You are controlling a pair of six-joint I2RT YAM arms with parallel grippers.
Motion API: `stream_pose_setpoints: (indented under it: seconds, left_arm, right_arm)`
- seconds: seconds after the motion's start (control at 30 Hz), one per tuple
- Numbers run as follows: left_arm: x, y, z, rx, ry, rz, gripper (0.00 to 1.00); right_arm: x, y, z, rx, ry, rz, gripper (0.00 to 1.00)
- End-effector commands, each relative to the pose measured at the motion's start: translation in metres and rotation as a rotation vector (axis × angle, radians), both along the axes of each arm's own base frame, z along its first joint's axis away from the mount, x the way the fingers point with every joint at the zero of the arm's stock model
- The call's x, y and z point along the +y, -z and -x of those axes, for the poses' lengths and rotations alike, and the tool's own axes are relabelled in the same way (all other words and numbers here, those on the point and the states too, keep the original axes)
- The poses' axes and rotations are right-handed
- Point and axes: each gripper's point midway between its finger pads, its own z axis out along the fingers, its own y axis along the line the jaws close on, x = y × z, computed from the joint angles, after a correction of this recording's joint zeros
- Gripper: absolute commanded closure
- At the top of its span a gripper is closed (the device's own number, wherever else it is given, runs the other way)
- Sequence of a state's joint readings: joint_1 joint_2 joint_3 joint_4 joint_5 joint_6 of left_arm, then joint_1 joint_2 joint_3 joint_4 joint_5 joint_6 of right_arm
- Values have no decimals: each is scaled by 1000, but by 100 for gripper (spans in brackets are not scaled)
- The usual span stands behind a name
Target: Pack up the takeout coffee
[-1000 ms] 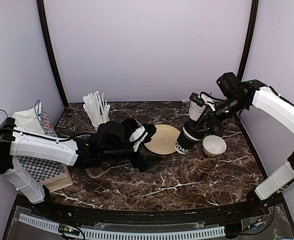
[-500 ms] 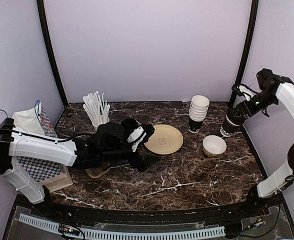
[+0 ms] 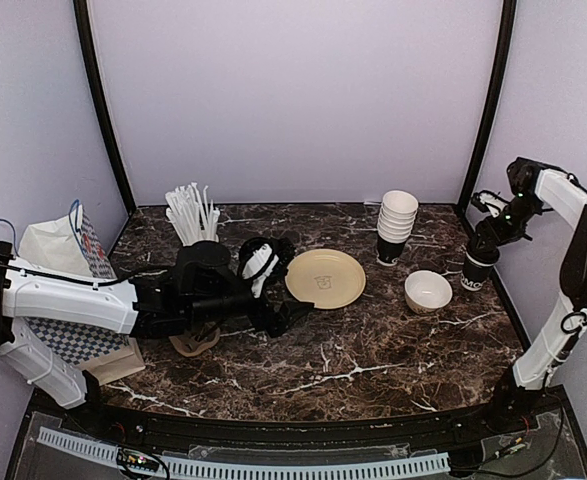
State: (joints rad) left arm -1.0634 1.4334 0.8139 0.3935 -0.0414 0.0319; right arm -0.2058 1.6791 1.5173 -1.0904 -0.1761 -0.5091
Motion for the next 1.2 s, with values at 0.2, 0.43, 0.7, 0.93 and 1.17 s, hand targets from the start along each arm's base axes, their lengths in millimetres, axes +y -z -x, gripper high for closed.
stream_pose_setpoints:
  seconds: [0.2,0.43,0.7,0.93,1.17]
  left_arm:
    - [2,-18,3,-25,16,49,6]
    - [3,-18,6,-28,30,52,6]
    - [7,-28,8,-32,26,58,7]
    - [9,-39,3,4,-14,46,10]
    - [4,-43,2,56,-16,19,15]
  right_arm:
    - [-2,27,-6,36,27,-18,27]
    - [3,23,-1,53,10,-40,17]
    - [1,-24,-7,-45,31,-20,5]
    - [44,-99,-58,-272,13,-190,24]
    - [110,-116,-109,-328,-83,-282,59]
